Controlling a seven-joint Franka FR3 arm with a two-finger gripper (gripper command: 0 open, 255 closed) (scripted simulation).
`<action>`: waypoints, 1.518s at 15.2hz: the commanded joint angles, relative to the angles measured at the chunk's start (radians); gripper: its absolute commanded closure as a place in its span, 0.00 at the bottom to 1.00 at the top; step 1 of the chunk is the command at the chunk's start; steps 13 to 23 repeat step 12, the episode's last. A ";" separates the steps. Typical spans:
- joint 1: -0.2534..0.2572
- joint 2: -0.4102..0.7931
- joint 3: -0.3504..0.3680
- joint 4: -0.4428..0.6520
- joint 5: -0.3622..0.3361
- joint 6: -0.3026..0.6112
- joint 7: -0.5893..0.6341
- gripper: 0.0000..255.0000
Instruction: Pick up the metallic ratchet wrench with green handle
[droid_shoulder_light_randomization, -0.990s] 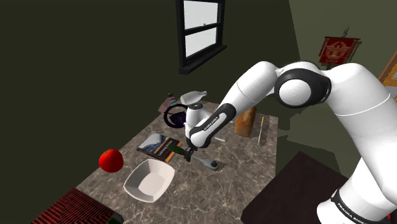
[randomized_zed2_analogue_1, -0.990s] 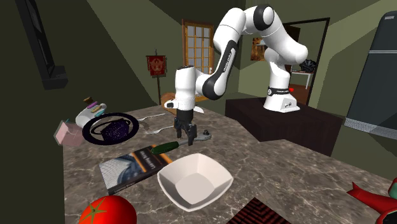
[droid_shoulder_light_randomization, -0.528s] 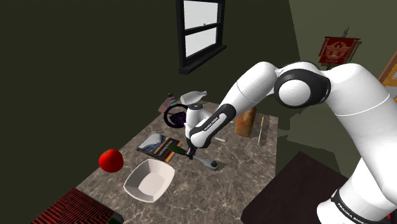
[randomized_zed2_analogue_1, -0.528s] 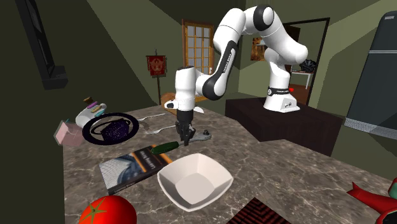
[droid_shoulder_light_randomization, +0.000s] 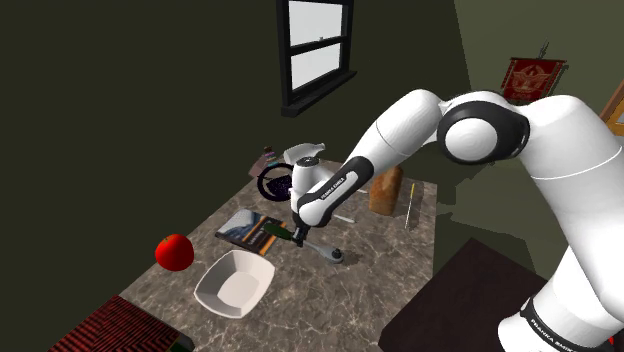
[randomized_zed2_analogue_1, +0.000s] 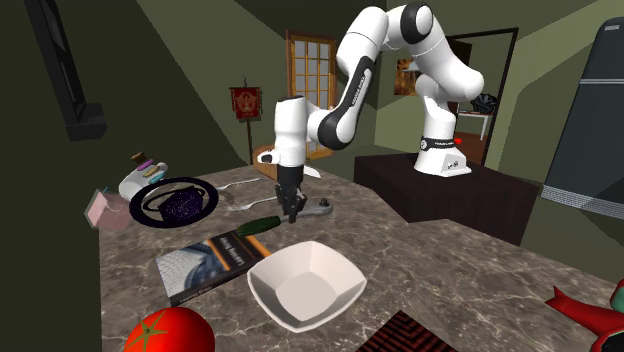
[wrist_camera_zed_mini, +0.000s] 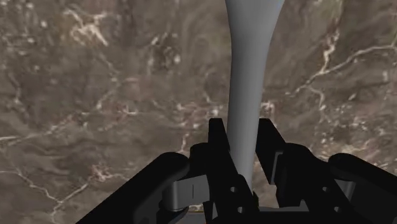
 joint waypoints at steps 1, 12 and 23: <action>-0.001 -0.025 0.002 -0.012 0.001 -0.013 0.000 1.00; -0.007 -0.124 0.009 -0.039 0.008 -0.085 -0.002 1.00; -0.007 -0.124 0.009 -0.039 0.008 -0.085 -0.002 1.00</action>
